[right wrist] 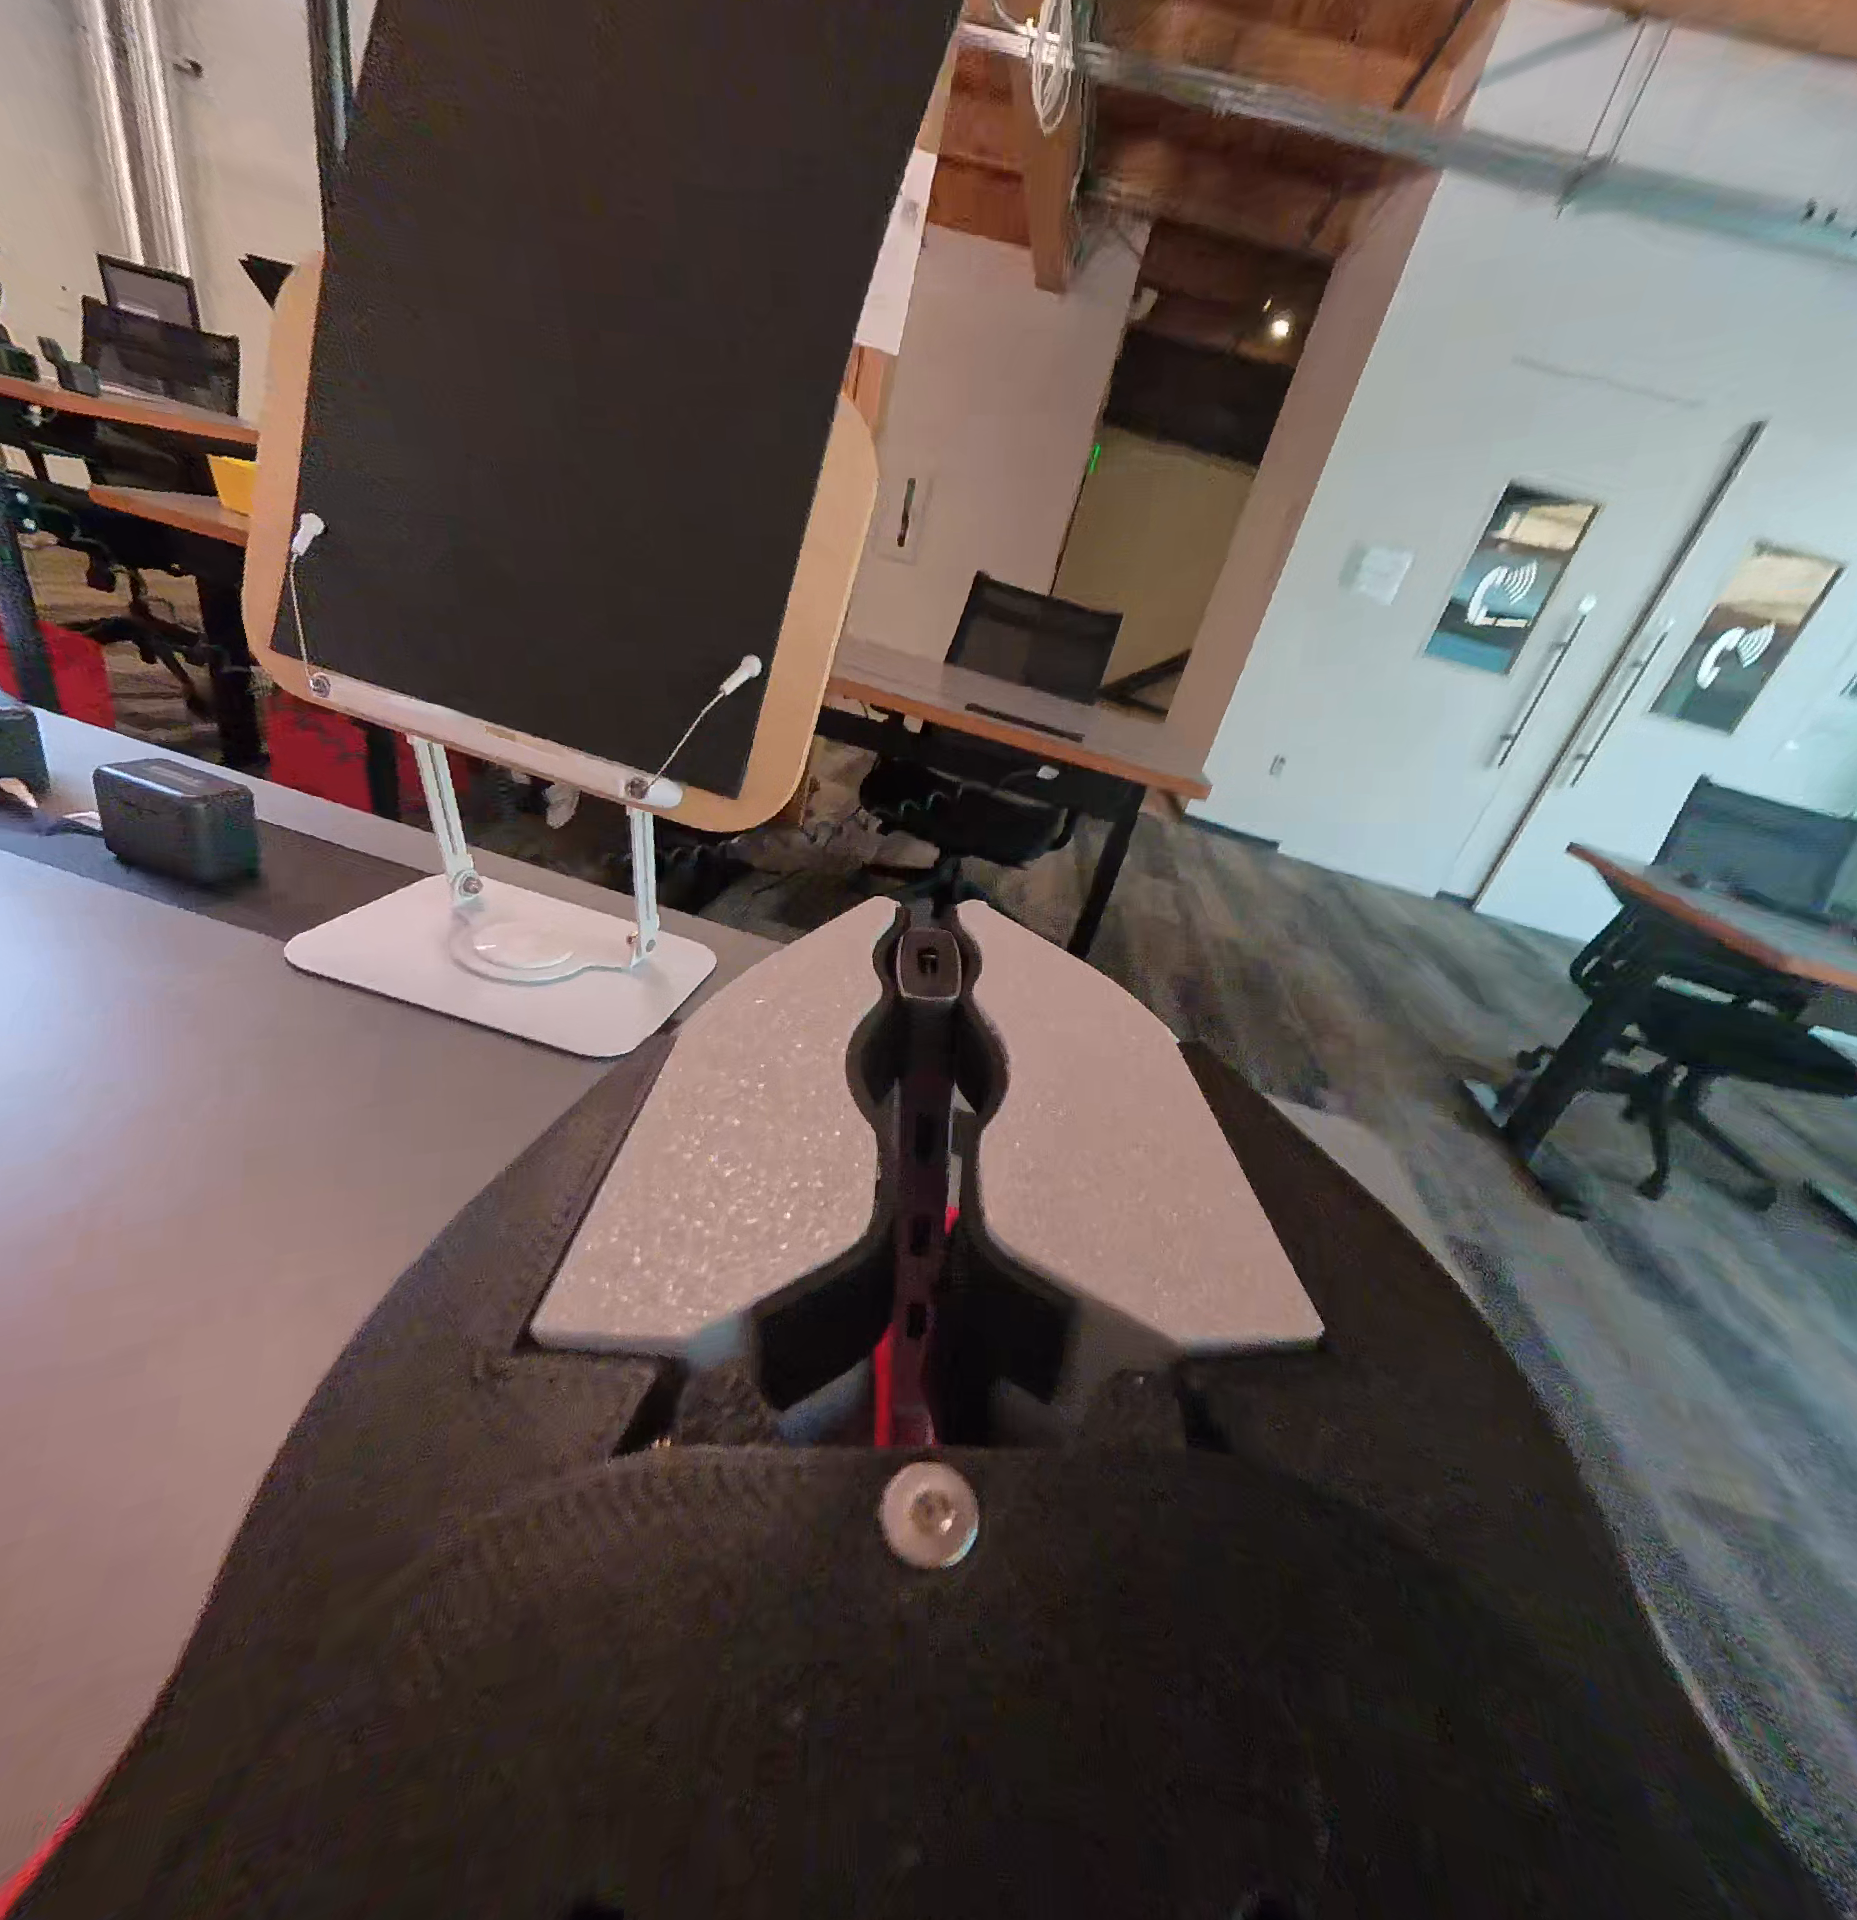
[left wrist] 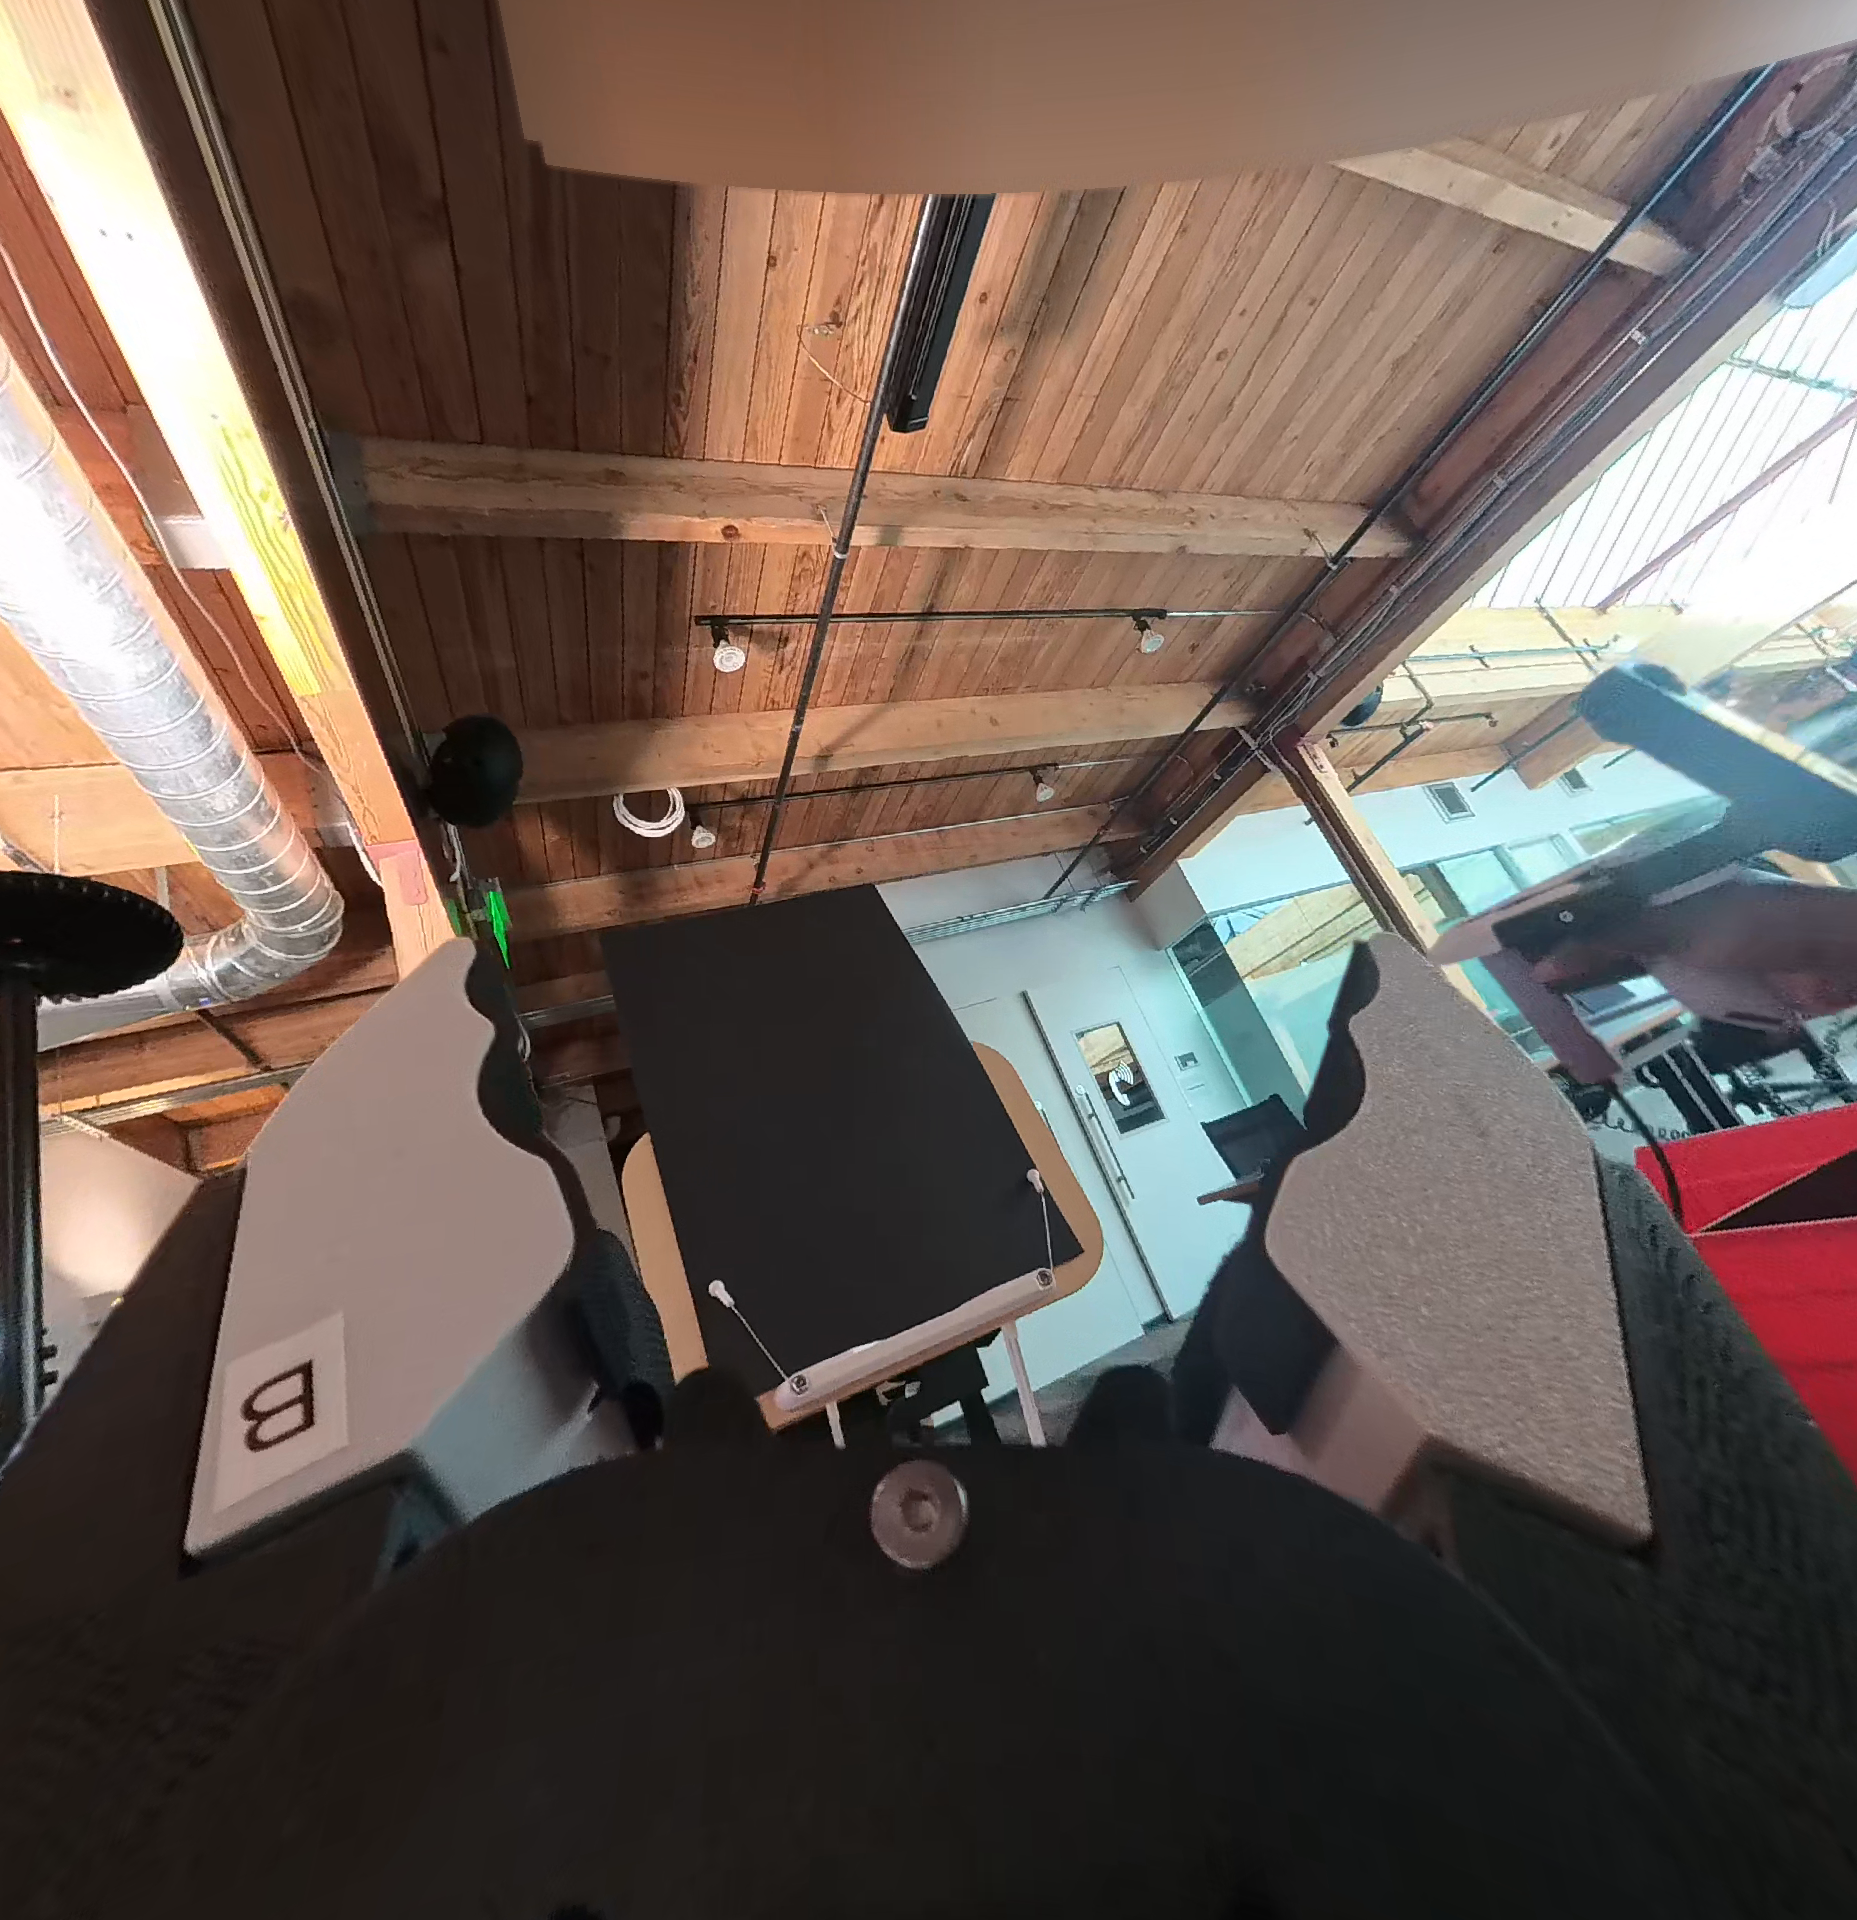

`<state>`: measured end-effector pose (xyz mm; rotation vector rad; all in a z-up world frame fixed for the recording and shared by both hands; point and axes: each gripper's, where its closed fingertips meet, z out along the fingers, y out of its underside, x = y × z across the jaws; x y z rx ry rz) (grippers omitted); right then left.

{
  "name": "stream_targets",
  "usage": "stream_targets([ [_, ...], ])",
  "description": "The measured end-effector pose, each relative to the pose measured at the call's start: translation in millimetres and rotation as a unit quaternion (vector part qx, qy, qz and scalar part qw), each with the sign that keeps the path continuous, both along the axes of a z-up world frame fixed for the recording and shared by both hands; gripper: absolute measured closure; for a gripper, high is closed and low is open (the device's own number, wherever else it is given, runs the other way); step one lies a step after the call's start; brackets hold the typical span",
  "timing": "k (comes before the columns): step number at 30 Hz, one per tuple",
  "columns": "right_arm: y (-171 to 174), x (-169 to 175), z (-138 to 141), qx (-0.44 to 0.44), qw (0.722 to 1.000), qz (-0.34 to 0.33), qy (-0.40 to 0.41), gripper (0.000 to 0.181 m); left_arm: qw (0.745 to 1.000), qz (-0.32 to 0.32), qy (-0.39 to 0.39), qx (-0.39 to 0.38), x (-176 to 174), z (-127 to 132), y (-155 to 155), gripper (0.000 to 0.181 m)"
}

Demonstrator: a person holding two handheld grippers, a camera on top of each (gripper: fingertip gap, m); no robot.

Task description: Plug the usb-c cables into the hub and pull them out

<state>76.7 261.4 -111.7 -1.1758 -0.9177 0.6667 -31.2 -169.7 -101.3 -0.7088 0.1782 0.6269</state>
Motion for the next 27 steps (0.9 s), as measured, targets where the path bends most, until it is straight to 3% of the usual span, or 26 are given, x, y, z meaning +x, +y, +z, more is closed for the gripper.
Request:
stream_targets([
  [9,3.9,-39.7,-82.6,-0.111,0.986,0.030,-0.118,0.176,1.000,0.005,0.000,-0.007,-1.5,-1.1,0.7,0.041],
  [15,11.7,-52.1,-114.6,-0.116,0.974,-0.004,-0.194,0.175,1.000,0.005,0.000,-0.010,-1.8,-2.0,1.5,0.041],
  [18,14.0,-55.8,-140.7,-0.123,0.955,-0.018,-0.269,0.173,1.000,0.004,-0.002,-0.011,-2.4,-2.9,2.3,0.041],
  [24,14.8,-65.6,-158.4,-0.102,0.936,-0.037,-0.336,0.172,1.000,0.004,0.002,-0.009,-1.5,-1.7,0.6,0.041],
  [27,17.7,-72.5,-176.1,-0.130,0.913,-0.020,-0.387,0.172,1.000,0.003,0.000,-0.008,-2.5,-1.9,0.1,0.041],
])
